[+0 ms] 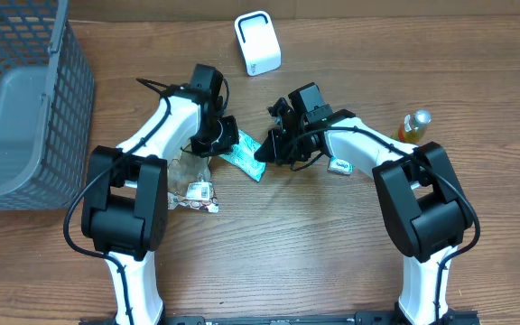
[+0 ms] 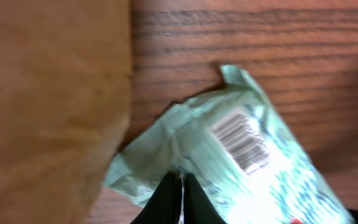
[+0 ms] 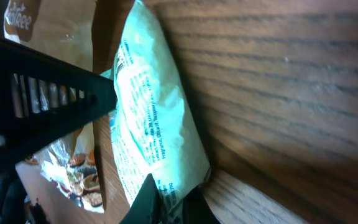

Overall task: Scan the item barcode
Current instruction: 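Release the bar with the left gripper and raise it to the left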

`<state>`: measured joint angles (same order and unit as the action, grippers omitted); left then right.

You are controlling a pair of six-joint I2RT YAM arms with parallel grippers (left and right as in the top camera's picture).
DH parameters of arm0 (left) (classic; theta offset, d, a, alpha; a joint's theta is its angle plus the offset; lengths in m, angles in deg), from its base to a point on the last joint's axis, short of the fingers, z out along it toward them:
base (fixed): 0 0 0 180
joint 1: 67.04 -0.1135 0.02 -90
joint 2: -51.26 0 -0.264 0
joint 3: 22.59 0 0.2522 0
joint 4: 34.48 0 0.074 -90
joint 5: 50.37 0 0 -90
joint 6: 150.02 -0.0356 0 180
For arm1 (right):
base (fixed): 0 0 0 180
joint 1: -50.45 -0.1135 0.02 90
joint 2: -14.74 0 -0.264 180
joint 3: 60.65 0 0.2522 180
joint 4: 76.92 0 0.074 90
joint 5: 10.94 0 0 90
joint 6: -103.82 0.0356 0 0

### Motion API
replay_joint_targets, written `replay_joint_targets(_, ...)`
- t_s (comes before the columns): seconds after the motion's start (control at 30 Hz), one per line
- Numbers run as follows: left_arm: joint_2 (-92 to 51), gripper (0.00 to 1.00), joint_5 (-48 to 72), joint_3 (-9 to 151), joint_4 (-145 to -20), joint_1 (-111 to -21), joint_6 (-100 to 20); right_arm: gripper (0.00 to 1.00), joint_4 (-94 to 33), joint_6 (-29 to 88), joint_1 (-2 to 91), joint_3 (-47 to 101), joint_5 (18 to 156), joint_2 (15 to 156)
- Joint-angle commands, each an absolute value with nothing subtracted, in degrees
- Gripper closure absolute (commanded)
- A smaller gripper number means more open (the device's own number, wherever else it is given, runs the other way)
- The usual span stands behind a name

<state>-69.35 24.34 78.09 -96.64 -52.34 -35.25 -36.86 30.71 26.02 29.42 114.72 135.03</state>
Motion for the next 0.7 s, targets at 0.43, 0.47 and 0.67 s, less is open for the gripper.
replay_joint_targets(0.43, -70.45, 0.85, 38.09, 107.51, -112.75, -62.35, -42.11, 0.96, -32.38, 20.98, 28.41, 29.36, 113.45, 127.82)
replay_joint_targets(0.47, -70.47, 0.83, 39.46, 107.46, -113.03, -63.01, -42.77, 0.96, -32.09, 20.96, 28.41, 29.36, 112.68, 127.8)
replay_joint_targets(0.67, -70.51, 0.0, 42.68, 107.42, -114.59, -66.24, -43.36, 0.96, -31.83, 20.81, 28.34, 29.36, 111.68, 127.82)
